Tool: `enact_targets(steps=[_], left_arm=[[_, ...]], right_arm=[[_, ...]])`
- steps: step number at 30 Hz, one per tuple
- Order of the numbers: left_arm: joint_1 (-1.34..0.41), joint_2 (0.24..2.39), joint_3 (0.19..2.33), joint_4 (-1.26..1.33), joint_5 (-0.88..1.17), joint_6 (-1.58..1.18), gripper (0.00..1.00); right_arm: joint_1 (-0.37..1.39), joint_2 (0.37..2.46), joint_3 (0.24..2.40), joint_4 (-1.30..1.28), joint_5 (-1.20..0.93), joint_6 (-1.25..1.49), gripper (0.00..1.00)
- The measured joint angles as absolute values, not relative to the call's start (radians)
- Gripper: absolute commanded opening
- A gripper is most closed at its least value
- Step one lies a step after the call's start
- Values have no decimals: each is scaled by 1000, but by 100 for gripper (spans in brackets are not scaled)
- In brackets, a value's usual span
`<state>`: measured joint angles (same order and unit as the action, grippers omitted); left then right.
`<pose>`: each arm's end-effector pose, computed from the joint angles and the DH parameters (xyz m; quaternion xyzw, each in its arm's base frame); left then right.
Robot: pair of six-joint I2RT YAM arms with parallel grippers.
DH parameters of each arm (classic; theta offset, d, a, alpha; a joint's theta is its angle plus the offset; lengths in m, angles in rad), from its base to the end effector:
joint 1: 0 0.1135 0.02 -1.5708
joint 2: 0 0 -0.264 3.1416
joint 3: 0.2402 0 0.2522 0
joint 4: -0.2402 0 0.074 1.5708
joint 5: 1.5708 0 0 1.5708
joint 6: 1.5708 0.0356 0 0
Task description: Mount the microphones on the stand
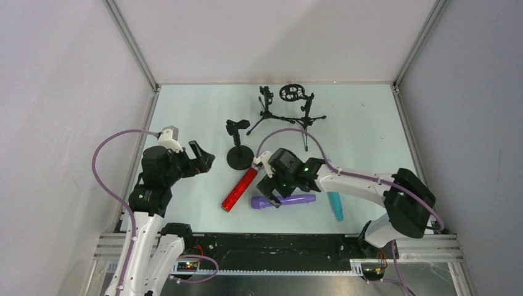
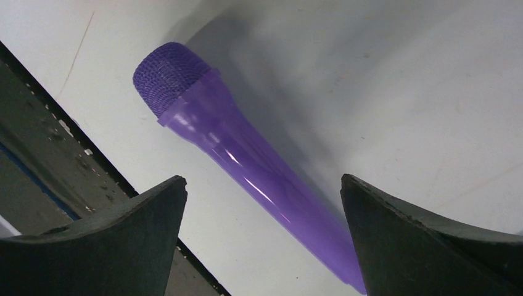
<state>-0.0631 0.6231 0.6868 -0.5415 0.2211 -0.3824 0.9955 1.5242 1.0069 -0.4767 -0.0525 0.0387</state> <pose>0.1420 -0.0168 0.2930 -0.0784 0.8475 -0.2060 0.4829 0.1671 0.2611 0.2164 -0.4478 0.8473 0.1624 0.2347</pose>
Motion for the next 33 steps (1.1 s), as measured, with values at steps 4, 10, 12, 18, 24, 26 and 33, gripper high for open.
enact_targets(steps=[4, 10, 12, 18, 24, 26, 33], left_arm=[[-63, 630, 686, -542, 220, -383, 98], [-62, 646, 686, -542, 220, -383, 98], [-62, 646, 686, -542, 220, -382, 98], [-62, 650, 686, -543, 220, -382, 98], [-62, 650, 686, -543, 220, -382, 98], [-62, 650, 686, -543, 221, -382, 98], [-62, 635, 686, -544, 220, -382, 98]], right_arm=[[1047, 1589, 1026, -482, -44, -4, 96], [1086, 1654, 1041, -488, -30, -35, 91], [1092, 1676, 1045, -489, -12, -36, 88], [1095, 1746, 1065, -505, 52, -18, 71], [1059, 1760, 1085, -509, 52, 28, 38], [1028, 1760, 1085, -507, 38, 56, 30], [929, 1758, 1085, -504, -2, 141, 10]])
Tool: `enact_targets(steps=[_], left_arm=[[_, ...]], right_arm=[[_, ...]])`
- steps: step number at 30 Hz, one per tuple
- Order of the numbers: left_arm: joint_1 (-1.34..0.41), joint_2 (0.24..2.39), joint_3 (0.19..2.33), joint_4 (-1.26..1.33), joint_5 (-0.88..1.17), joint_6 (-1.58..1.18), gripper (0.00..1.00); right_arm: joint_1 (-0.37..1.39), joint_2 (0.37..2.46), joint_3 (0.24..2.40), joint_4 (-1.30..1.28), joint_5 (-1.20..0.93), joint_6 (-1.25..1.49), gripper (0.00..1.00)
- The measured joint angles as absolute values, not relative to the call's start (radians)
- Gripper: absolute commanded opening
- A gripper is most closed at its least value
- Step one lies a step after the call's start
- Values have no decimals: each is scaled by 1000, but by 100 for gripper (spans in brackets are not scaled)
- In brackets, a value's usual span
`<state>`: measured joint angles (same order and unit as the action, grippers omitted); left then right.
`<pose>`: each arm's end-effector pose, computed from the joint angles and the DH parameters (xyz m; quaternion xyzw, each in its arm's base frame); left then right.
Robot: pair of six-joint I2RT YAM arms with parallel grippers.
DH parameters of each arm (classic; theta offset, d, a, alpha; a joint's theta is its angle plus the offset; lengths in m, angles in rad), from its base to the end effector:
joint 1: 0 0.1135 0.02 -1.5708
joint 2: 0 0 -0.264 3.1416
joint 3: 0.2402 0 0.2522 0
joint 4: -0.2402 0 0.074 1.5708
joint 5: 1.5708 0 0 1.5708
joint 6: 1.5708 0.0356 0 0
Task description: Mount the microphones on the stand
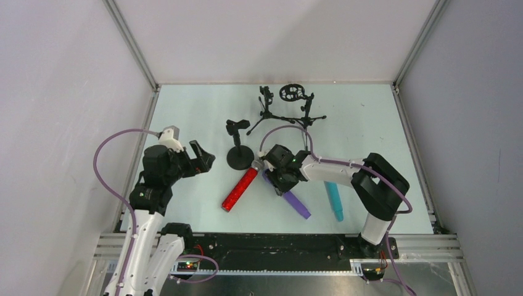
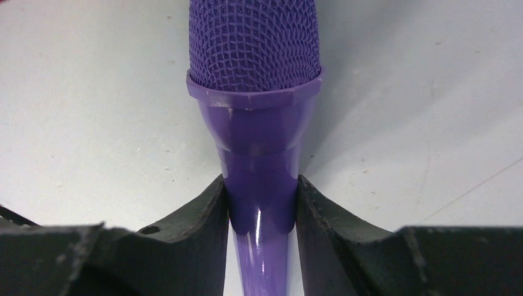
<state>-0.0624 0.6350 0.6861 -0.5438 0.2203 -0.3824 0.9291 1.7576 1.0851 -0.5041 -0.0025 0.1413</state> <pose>0.1441 -0.0168 0.2911 -0.0802 0.8511 -0.2046 0.4768 0.2035 0.2725 0.1661 -0.3766 0.9054 0.1009 0.1678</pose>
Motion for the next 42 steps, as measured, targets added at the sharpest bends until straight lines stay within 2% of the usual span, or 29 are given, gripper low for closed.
enact_targets(steps=[22, 42], left_arm=[[-62, 633, 686, -546, 220, -382, 98], [-64, 643, 686, -549, 220, -383, 98]], right_arm=[[646, 1682, 1096, -493, 76, 295, 12], [656, 2085, 1664, -545, 134, 281, 12]])
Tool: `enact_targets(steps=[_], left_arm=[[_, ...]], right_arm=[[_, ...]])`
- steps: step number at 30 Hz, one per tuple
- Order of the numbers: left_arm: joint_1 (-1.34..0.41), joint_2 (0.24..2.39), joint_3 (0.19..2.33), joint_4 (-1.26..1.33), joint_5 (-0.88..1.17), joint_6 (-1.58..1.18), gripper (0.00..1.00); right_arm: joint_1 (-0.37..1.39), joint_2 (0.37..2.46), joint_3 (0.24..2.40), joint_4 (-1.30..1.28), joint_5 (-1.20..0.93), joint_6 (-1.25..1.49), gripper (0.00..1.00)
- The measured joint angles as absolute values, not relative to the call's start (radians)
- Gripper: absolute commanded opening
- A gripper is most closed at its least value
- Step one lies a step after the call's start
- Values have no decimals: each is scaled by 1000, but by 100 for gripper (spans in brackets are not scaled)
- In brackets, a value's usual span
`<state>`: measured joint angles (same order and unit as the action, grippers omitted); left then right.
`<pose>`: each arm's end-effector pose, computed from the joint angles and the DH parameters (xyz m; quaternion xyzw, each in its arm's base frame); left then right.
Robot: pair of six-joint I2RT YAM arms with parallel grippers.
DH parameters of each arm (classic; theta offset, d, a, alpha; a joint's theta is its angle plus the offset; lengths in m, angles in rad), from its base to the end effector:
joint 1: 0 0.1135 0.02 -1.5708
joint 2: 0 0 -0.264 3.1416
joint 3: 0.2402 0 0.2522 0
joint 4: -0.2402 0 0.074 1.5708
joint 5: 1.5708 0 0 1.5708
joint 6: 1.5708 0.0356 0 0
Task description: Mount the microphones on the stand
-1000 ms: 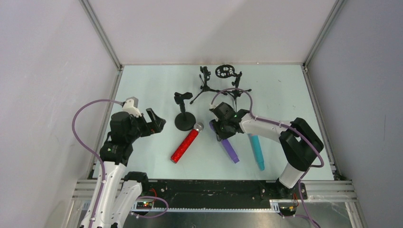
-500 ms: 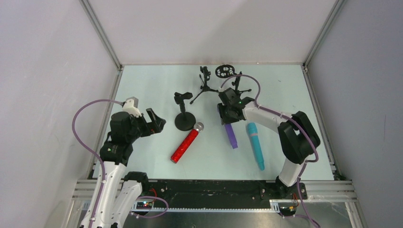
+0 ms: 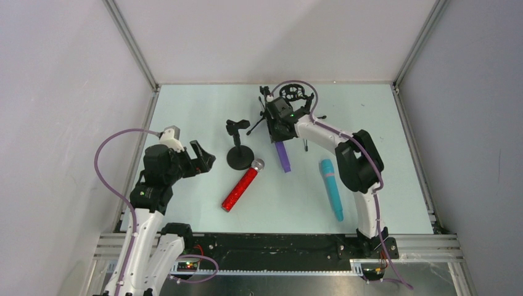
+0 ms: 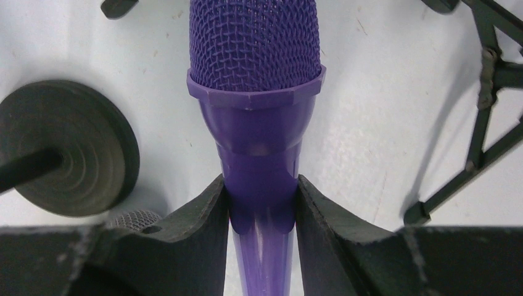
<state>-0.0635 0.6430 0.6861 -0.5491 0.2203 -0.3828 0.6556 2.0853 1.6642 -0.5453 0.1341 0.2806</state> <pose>0.1452 -0.0170 0.2896 -0.0810 0.8544 -0.2040 0.4711 0.3676 0.2767 0.2080 -0.1580 0.9396 0.0769 0.2939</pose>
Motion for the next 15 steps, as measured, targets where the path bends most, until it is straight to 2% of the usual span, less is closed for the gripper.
enact_targets(steps=[2, 4, 7, 15], left_arm=[[-64, 646, 686, -549, 221, -383, 98], [-64, 648, 686, -549, 221, -383, 98], [-64, 648, 686, -549, 221, -382, 98], [-64, 655, 686, -549, 221, -382, 98]], right_arm=[[661, 2118, 1698, -560, 132, 283, 16], [665, 2143, 1725, -574, 128, 288, 39], [668, 2165, 1736, -577, 122, 299, 54], [667, 2170, 1730, -572, 108, 324, 84]])
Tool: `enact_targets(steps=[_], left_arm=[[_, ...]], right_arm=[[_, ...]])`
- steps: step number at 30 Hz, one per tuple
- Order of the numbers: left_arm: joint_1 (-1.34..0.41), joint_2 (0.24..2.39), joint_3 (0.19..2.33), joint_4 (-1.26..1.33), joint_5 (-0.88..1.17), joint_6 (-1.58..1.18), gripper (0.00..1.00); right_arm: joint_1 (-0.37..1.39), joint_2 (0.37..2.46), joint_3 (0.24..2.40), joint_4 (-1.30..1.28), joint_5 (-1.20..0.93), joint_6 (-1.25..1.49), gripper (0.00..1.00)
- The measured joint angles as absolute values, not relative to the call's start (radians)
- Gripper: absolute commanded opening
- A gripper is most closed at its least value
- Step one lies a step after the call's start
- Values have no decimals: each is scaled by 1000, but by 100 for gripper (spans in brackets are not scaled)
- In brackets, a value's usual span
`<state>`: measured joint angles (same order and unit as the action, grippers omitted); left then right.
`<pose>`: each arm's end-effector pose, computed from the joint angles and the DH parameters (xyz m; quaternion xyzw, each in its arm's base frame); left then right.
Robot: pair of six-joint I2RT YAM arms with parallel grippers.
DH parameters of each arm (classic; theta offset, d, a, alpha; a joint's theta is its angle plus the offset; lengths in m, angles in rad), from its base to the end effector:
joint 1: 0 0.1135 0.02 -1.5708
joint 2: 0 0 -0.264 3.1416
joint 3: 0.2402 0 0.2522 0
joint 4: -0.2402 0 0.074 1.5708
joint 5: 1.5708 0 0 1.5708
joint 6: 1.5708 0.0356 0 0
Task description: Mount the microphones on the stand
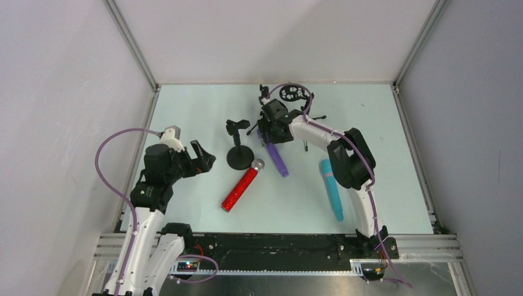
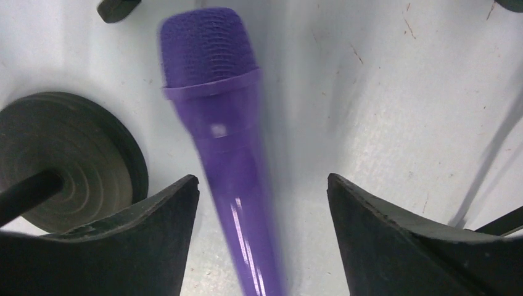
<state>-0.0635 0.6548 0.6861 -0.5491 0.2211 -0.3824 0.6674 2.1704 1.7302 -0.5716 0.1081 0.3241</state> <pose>0.1473 -0.0172 0.2881 -0.0817 0.8572 -0.2035 0.4660 0.3748 0.2905 0.1886 -0.1492 0.9482 0.0854 0.2670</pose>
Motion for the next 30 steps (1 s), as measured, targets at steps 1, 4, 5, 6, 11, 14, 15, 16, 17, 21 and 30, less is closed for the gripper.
enact_targets(steps=[1, 4, 5, 6, 11, 14, 15, 16, 17, 21, 30], left_arm=[[-64, 654, 686, -549, 221, -383, 98], [-64, 655, 686, -549, 221, -383, 98], [-64, 655, 686, -549, 221, -383, 98], [-64, 655, 686, -549, 221, -383, 98], [-64, 655, 686, -550, 222, -383, 98], [-64, 659, 686, -550, 224, -383, 98], [-64, 659, 686, -549, 224, -383, 98], [-64, 661, 686, -550, 224, -383, 98], [-64, 661, 686, -550, 224, -383, 98], [-64, 661, 686, -550, 232, -383, 98], [-64, 661, 686, -550, 236, -383, 98]], right_arm=[[667, 2168, 1722, -562, 107, 322, 87], [667, 2139, 1659, -544, 104, 323, 89], [667, 2127, 1637, -544, 104, 322, 89], [667, 2110, 1608, -542, 101, 322, 89], [665, 2014, 1475, -538, 78, 336, 85], [664, 1961, 1397, -519, 35, 355, 79], [664, 1949, 1374, -512, 23, 364, 76], [665, 1942, 1359, -506, 14, 368, 71], [668, 1937, 1343, -502, 8, 374, 69], [682, 1935, 1317, -500, -5, 392, 56], [711, 1935, 1317, -477, -43, 435, 22]])
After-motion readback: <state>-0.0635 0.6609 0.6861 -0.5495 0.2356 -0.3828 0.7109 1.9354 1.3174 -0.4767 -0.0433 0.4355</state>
